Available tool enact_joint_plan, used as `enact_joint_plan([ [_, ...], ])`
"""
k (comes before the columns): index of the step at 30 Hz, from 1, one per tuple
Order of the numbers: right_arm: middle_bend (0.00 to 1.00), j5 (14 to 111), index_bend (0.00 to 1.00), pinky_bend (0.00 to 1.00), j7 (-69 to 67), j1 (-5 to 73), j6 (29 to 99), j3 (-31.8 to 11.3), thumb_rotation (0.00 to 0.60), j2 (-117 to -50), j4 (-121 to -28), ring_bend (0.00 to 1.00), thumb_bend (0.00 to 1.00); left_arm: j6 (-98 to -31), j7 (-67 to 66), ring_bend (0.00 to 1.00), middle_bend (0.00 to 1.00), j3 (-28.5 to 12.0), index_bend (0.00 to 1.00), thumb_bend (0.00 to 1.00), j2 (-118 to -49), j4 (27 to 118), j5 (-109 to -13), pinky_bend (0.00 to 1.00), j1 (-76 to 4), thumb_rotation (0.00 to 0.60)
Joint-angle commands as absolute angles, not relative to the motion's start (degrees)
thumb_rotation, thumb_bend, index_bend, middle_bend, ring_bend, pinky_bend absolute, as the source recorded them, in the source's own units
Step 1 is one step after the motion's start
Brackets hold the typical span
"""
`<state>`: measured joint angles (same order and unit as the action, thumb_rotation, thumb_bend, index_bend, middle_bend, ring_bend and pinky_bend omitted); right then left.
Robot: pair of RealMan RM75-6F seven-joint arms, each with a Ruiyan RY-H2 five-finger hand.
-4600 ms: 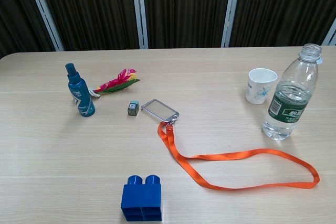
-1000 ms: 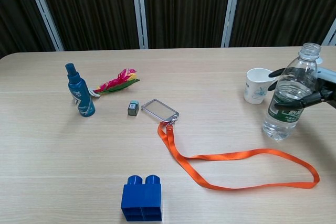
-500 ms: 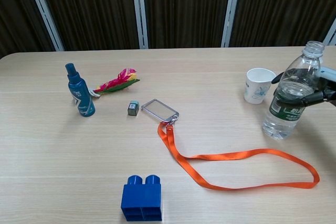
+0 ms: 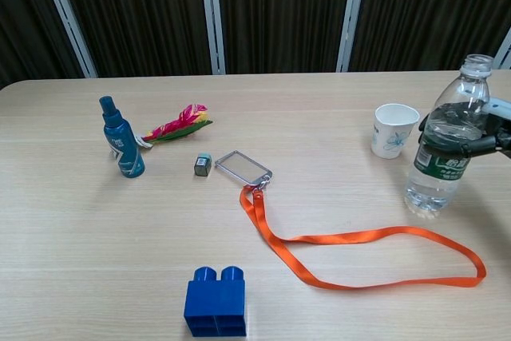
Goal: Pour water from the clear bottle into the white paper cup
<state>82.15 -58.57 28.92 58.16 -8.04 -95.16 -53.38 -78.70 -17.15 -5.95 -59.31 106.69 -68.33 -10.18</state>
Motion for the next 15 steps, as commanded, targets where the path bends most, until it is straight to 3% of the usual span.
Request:
enact_joint_plan([
  [1, 0.50, 82.0, 0.45, 0.39, -57.5, 28.9, 59.6, -8.9, 0.600, -94.4, -54.1, 0.40, 0.50, -78.7, -17.2, 0.00, 0.00, -5.9, 0.00, 0.05, -59.3, 106.7, -68.3, 0.00, -10.2, 0.600],
  [15, 0.50, 77.3, 0.44, 0.39, -31.7, 32.9, 59.6, -13.9, 0.600, -91.5, -50.1, 0.40, 0.54, -78.9, -13.9, 0.00, 0.00, -6.2, 0.00, 0.05, -57.7, 107.1, -69.2, 0.00, -10.0, 0.600],
])
